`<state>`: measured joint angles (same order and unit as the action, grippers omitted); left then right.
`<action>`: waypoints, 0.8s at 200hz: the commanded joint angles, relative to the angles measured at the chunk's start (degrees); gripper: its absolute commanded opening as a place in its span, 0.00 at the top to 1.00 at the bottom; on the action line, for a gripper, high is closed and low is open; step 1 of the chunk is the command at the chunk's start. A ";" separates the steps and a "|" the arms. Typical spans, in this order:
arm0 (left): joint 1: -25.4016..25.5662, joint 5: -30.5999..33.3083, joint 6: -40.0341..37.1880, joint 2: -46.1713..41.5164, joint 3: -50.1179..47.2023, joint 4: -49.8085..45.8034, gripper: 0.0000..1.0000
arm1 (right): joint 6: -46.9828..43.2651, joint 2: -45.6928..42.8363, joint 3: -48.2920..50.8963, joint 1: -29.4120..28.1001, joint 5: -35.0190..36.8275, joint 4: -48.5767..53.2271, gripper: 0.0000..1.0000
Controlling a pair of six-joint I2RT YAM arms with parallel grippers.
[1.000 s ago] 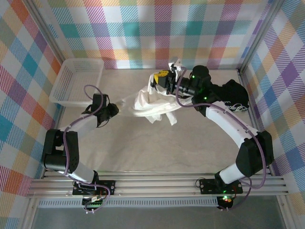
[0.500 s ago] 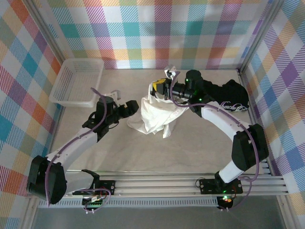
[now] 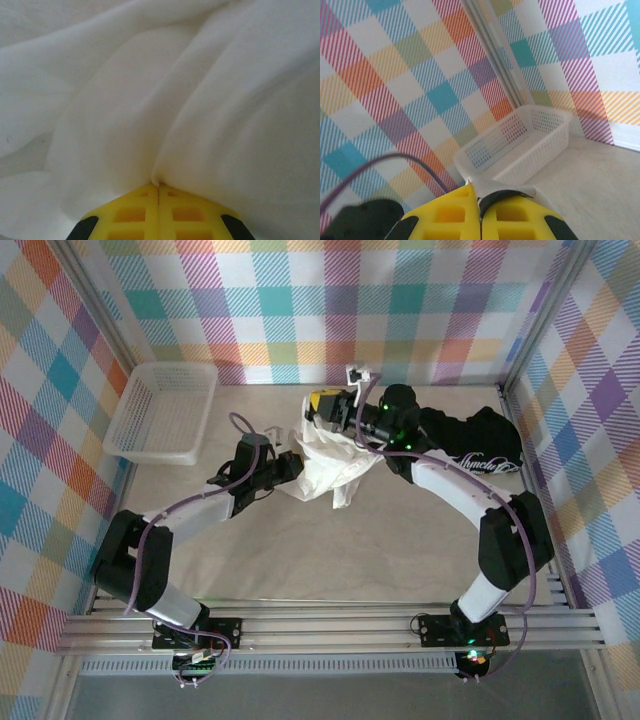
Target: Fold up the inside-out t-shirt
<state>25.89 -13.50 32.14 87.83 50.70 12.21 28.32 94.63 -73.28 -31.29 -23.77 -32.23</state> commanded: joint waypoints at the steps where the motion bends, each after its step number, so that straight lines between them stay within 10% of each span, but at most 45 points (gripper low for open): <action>1: 0.21 -0.75 0.99 1.80 0.60 4.55 1.00 | 7.70 1.18 -5.70 -1.77 6.26 -8.03 1.00; 70: -3.28 11.84 2.22 -5.21 -6.20 0.08 1.00 | -8.23 -2.12 -14.90 -1.84 0.52 20.76 1.00; 145: -10.68 13.02 5.65 -9.78 -13.91 -3.48 1.00 | -26.07 -13.64 3.42 5.23 -17.77 20.21 1.00; 160: -10.60 11.43 5.18 -11.38 -14.60 -4.01 0.86 | -26.97 -12.89 5.07 5.27 -18.40 21.17 1.00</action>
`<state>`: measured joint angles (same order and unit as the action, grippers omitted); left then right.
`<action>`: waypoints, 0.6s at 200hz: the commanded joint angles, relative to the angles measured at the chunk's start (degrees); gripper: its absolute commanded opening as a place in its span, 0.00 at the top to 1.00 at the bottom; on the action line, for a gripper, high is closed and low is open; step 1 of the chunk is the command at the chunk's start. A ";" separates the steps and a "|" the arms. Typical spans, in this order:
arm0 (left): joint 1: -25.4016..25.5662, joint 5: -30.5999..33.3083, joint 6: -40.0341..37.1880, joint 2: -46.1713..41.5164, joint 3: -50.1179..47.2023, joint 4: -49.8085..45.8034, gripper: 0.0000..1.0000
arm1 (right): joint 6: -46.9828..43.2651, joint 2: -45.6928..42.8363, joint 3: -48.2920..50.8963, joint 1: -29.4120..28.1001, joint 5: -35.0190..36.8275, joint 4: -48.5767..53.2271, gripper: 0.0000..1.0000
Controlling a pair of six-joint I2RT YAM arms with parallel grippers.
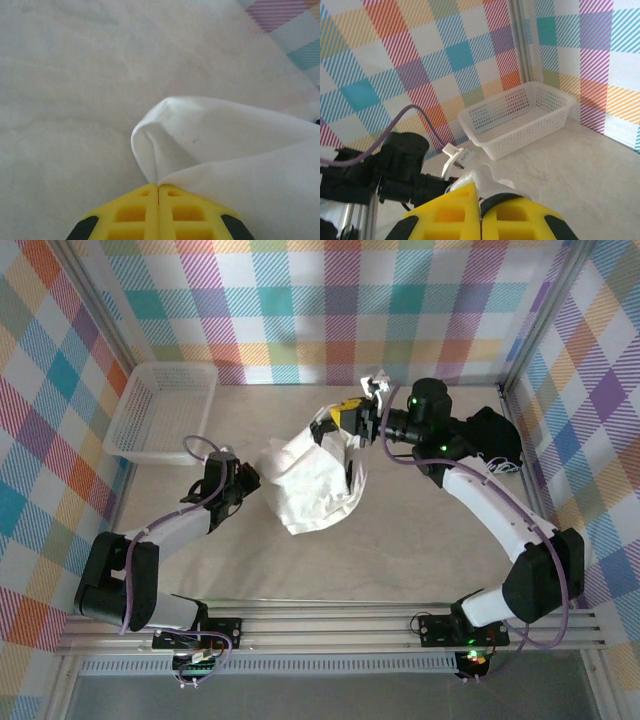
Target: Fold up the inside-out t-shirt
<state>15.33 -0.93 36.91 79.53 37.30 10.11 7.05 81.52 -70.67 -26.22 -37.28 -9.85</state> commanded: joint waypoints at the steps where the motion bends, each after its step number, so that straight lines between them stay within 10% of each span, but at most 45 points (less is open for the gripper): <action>1: -0.04 -1.25 0.39 -3.24 -1.28 -1.97 0.84 | -5.72 0.27 2.56 0.20 -4.94 -1.13 1.00; 57: 0.55 -2.22 -4.30 -15.93 -1.93 -8.71 0.37 | -7.03 -3.38 14.02 -0.15 -6.15 -1.04 1.00; 120: 8.44 -7.14 -17.69 -0.11 14.80 -20.75 0.25 | 2.24 -11.22 30.58 -3.35 3.84 3.63 1.00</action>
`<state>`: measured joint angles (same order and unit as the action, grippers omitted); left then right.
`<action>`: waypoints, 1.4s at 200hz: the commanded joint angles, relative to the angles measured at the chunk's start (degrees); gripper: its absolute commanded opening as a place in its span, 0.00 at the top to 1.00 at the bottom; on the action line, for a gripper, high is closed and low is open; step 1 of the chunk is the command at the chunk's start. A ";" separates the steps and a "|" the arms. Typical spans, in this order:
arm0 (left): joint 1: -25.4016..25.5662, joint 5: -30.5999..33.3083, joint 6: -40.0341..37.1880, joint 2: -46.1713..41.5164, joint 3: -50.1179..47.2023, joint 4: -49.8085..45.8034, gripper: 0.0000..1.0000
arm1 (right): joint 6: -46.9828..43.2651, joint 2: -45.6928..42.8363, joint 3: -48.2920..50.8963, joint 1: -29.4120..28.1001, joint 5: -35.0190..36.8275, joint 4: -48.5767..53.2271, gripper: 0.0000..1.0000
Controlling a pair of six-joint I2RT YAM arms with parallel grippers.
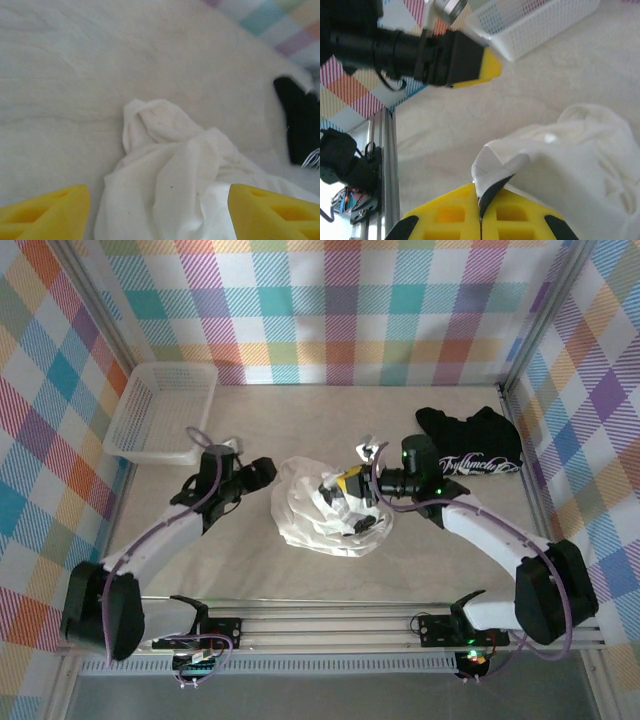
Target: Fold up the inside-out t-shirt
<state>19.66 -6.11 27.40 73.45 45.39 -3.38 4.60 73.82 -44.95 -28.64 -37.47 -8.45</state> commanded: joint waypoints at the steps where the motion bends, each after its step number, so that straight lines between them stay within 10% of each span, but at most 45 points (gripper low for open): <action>1: 4.22 -1.97 -8.38 6.25 6.99 -7.39 0.25 | 4.97 -3.65 5.08 -0.95 4.14 2.22 1.00; 98: 8.99 -6.91 -18.65 31.54 28.22 -19.99 0.23 | 14.30 -12.35 16.99 -3.02 12.28 9.24 1.00; 143: 8.83 -7.23 -18.26 34.69 33.48 -20.98 0.78 | 11.97 -13.87 12.20 -2.92 21.03 11.31 1.00; 157: 8.33 -5.30 -18.00 32.74 36.19 -20.20 1.00 | 10.26 -13.37 7.94 -2.35 26.68 10.50 1.00; 222: 0.60 -1.85 -9.84 3.17 32.39 9.86 1.00 | 1.79 -7.55 -18.12 4.66 27.39 -4.27 1.00; 280: 0.47 0.49 -5.79 -11.53 2.12 21.95 0.95 | 4.84 -8.42 -0.29 4.52 20.70 -9.37 1.00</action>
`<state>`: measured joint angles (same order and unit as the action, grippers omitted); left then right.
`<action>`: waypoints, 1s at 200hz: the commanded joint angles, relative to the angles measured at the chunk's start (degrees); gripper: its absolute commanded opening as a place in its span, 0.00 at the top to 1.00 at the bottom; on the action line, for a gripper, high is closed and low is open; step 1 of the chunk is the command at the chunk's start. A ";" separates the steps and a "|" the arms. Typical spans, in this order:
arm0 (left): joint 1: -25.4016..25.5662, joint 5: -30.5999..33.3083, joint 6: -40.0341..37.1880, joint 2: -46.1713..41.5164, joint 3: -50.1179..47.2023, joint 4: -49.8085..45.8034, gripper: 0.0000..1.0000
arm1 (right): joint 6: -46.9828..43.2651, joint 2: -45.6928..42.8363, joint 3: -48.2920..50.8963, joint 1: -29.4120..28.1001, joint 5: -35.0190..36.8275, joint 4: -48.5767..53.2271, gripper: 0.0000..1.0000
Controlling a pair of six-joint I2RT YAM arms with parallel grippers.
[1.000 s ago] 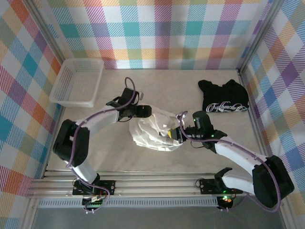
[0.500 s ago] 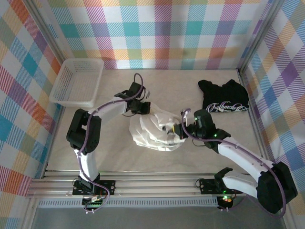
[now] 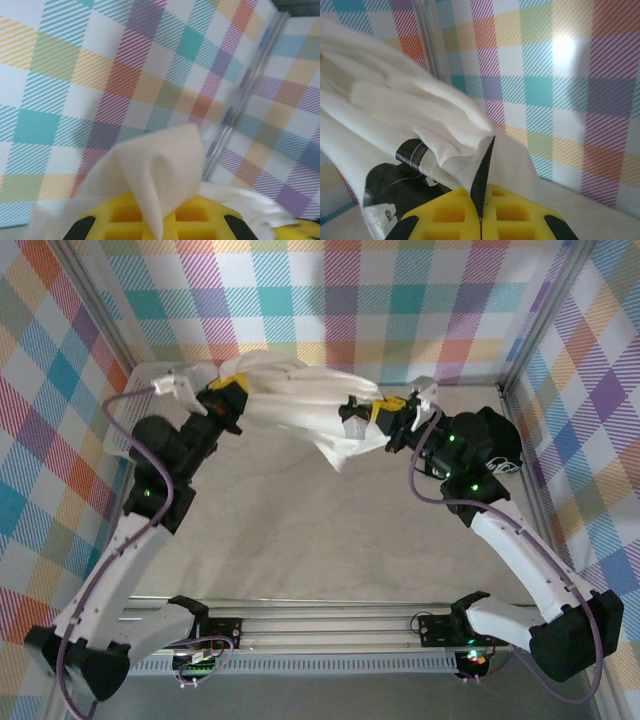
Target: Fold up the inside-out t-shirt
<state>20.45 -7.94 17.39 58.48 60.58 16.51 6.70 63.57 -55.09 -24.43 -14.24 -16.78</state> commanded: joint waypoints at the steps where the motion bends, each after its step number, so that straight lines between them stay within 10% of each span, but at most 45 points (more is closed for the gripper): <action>1: -0.32 2.28 4.40 3.51 -13.58 2.09 0.95 | 2.94 1.91 10.41 0.32 -2.63 -1.05 1.00; 32: 0.31 1.63 10.06 6.46 -26.99 0.90 0.88 | 9.87 4.12 22.14 -0.99 -5.15 -4.12 1.00; 73: 4.84 8.29 9.21 0.06 -35.91 -8.08 0.53 | 13.15 5.79 28.68 -4.84 -5.14 -1.36 1.00; 113: 10.55 12.35 0.06 2.83 -27.36 -18.28 0.28 | 13.09 1.91 30.53 -5.72 -4.03 2.46 1.00; 200: 20.13 28.17 -22.86 42.00 5.25 -31.01 0.19 | 10.53 -4.21 29.87 -5.72 -1.84 8.93 1.00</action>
<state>40.34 12.56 1.93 93.47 60.64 -8.75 18.57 60.64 -24.93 -29.85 -16.47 -10.09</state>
